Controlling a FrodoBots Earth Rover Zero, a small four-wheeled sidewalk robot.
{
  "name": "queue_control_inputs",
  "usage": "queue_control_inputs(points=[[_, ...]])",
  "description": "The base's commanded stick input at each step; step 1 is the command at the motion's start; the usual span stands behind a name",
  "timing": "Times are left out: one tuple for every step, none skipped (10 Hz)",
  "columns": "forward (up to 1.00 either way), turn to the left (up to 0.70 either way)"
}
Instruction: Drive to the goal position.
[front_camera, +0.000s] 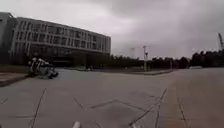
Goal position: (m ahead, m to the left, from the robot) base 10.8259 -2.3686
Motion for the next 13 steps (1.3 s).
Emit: queue_control_inputs(points=[[0.70, 0.00], [0.70, 0.00], [0.70, 0.00], [0.70, 0.00], [0.70, 0.00], [0.70, 0.02], [0.70, 0.11], [0.70, 0.22], [0.70, 0.27], [0.70, 0.11], [0.70, 0.00], [0.70, 0.00], [0.70, 0.00]])
